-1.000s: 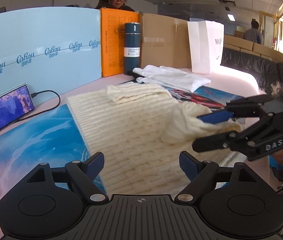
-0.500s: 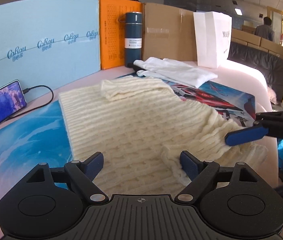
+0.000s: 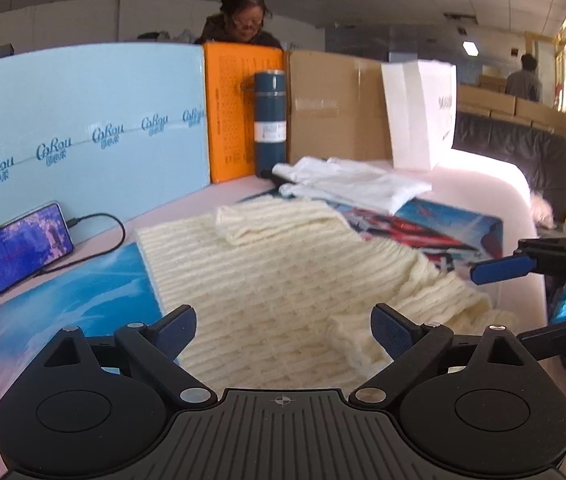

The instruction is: Fold clothes

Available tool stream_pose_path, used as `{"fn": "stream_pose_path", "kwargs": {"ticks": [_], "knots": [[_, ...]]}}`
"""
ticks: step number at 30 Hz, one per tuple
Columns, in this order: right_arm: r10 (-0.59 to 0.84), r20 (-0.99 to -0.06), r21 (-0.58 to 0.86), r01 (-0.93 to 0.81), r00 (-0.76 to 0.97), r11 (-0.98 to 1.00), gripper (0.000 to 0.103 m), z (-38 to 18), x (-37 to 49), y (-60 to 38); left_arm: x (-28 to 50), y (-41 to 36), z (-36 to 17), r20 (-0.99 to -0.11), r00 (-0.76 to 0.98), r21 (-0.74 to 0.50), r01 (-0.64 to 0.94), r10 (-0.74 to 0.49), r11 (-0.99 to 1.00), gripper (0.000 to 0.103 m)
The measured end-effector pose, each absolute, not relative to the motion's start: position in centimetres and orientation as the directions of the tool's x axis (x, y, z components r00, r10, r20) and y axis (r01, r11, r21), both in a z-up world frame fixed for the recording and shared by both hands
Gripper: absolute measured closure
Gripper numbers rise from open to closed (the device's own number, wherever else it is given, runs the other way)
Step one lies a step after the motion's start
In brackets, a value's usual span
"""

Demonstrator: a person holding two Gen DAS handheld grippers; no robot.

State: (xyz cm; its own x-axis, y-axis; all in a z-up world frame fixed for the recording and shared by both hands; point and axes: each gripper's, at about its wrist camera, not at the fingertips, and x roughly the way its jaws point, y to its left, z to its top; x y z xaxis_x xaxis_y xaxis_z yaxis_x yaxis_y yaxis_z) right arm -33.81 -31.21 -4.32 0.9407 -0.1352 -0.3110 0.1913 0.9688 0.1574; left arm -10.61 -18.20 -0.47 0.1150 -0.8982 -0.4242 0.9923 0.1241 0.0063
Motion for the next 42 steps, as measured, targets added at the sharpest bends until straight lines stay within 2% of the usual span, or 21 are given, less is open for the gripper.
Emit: {"fn": "stream_pose_path", "kwargs": {"ticks": [3, 6, 9, 13, 17, 19, 21, 22, 23, 24, 25, 26, 27, 28, 30, 31, 33, 35, 38, 40, 42], "knots": [[-0.187, -0.348, 0.011, 0.203, 0.919, 0.979, 0.006, -4.2, -34.4, -30.0, -11.1, -15.6, -0.1, -0.393, 0.016, 0.04, 0.999, -0.919, 0.001, 0.003], [-0.234, -0.409, -0.065, 0.227, 0.882, 0.972, 0.006, -5.1, -33.6, -30.1, -12.7, -15.2, -1.3, -0.486, -0.023, 0.132, 0.986, -0.874, -0.1, 0.003], [-0.273, -0.448, -0.125, 0.243, 0.851, 0.962, 0.006, -6.0, -32.8, -30.3, -14.7, -15.8, -2.6, -0.536, 0.031, 0.257, 0.958, -0.844, -0.128, 0.003], [-0.311, -0.435, -0.153, 0.271, 0.845, 0.95, 0.006, -6.2, -31.6, -30.2, -15.6, -17.6, -3.2, -0.524, 0.13, 0.355, 0.932, -0.842, -0.077, 0.003], [-0.274, -0.415, -0.169, 0.222, 0.867, 0.96, 0.006, -6.0, -30.8, -29.9, -13.9, -18.3, -2.4, -0.495, 0.143, 0.275, 0.962, -0.857, 0.002, 0.003], [-0.294, -0.415, -0.236, 0.21, 0.861, 0.949, 0.006, -6.1, -30.0, -29.5, -13.7, -18.0, -2.4, -0.499, 0.136, 0.278, 0.961, -0.856, -0.009, 0.003], [-0.295, -0.411, -0.264, 0.197, 0.862, 0.944, 0.011, -6.0, -29.6, -29.5, -13.5, -17.5, -2.6, -0.509, 0.139, 0.283, 0.959, -0.85, -0.013, 0.003], [-0.287, -0.41, -0.265, 0.188, 0.866, 0.946, 0.019, -6.0, -29.6, -29.6, -13.3, -17.3, -2.8, -0.516, 0.144, 0.288, 0.958, -0.844, -0.012, 0.003], [-0.27, -0.407, -0.258, 0.174, 0.873, 0.95, 0.033, -6.0, -29.8, -29.7, -13.2, -17.0, -2.9, -0.523, 0.15, 0.292, 0.956, -0.839, -0.011, 0.003], [-0.253, -0.404, -0.253, 0.159, 0.879, 0.954, 0.04, -6.0, -30.0, -29.7, -13.0, -16.8, -3.1, -0.529, 0.155, 0.296, 0.955, -0.834, -0.01, 0.004], [-0.243, -0.402, -0.263, 0.143, 0.883, 0.954, 0.053, -6.0, -30.2, -29.5, -12.7, -16.6, -3.2, -0.529, 0.153, 0.291, 0.957, -0.834, -0.009, 0.007], [-0.232, -0.4, -0.273, 0.127, 0.887, 0.954, 0.066, -6.1, -30.5, -29.2, -12.5, -16.4, -3.2, -0.535, 0.139, 0.279, 0.96, -0.833, -0.019, 0.025], [-0.222, -0.398, -0.282, 0.112, 0.89, 0.953, 0.07, -6.1, -30.7, -29.0, -12.2, -16.3, -3.2, -0.55, 0.103, 0.252, 0.967, -0.829, -0.047, 0.056], [-0.219, -0.394, -0.276, 0.113, 0.893, 0.955, 0.076, -5.8, -31.0, -29.0, -12.0, -16.3, -3.2, -0.563, 0.067, 0.225, 0.972, -0.823, -0.074, 0.066], [-0.214, -0.386, -0.264, 0.115, 0.897, 0.958, 0.086, -5.3, -31.5, -28.9, -12.2, -15.8, -3.3, -0.574, 0.037, 0.217, 0.97, -0.818, -0.108, 0.078], [-0.211, -0.382, -0.258, 0.116, 0.9, 0.959, 0.091, -5.0, -31.8, -28.9, -12.4, -15.4, -3.2, -0.578, 0.026, 0.217, 0.968, -0.816, -0.123, 0.079], [-0.206, -0.373, -0.246, 0.117, 0.905, 0.962, 0.091, -4.4, -32.3, -28.9, -12.3, -14.4, -2.6, -0.588, -0.046, 0.161, 0.972, -0.808, -0.173, 0.079], [-0.201, -0.365, -0.234, 0.119, 0.909, 0.965, 0.091, -3.9, -32.8, -28.8, -12.4, -13.7, -1.9, -0.559, -0.083, 0.143, 0.97, -0.825, -0.195, 0.078], [-0.195, -0.351, -0.216, 0.124, 0.916, 0.969, 0.091, -3.1, -33.5, -28.8, -11.6, -14.8, -0.9, -0.463, -0.042, 0.123, 0.986, -0.885, -0.111, 0.078], [-0.262, -0.298, -0.21, 0.205, 0.918, 0.956, 0.091, -2.8, -32.6, -29.7, -10.4, -16.2, -0.7, -0.426, -0.006, 0.069, 0.997, -0.905, -0.039, 0.079], [-0.329, -0.245, -0.199, 0.285, 0.912, 0.938, 0.074, -2.6, -31.7, -30.7, -9.0, -17.8, -0.7, -0.414, 0.023, 0.0, 1.0, -0.91, 0.026, 0.079]]}}
